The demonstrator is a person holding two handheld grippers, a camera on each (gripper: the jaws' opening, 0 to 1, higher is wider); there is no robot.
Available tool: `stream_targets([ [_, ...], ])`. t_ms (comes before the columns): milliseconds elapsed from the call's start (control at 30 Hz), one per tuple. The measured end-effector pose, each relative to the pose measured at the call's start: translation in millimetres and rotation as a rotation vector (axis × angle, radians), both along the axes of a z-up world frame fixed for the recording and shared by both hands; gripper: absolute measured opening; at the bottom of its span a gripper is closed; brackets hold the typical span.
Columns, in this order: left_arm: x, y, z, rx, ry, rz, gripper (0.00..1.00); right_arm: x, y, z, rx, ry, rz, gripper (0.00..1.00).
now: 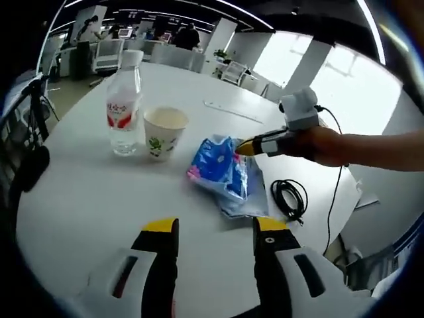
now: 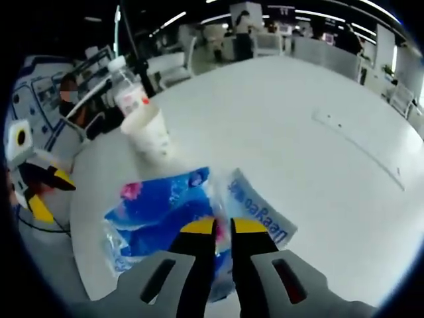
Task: Arrange the tabletop items into an orderly group along one side of the table until the central work area is clear of visible clutter.
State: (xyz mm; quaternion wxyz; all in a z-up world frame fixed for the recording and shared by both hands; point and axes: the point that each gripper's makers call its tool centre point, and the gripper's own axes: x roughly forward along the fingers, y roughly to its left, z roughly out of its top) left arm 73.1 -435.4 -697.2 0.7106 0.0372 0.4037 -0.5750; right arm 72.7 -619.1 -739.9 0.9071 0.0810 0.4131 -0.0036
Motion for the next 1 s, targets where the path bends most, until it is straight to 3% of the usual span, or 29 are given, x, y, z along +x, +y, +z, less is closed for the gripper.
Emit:
stream_targets([
  [167, -0.6, -18.4, -11.2, 0.004, 0.057, 0.034, 0.42, -7.0, -0.7, -1.0, 0.007, 0.000, -0.013, 0.05],
  [400, -1.6, -41.9, -20.9, 0.010, 0.086, 0.041, 0.39, -17.1, -1.8, -3.4, 0.014, 0.005, -0.028, 0.06],
  [767, -1.1, -62.4, -30.9, 0.033, 0.142, 0.090, 0.33, -2.0, -1.1, -4.4, 0.022, -0.010, -0.018, 0.09],
  [1000, -3.8, -72.9, -38.1, 0.062, 0.136, 0.082, 0.17, 1.5, 1.5, -4.3, 0.024, -0.022, -0.003, 0.02],
])
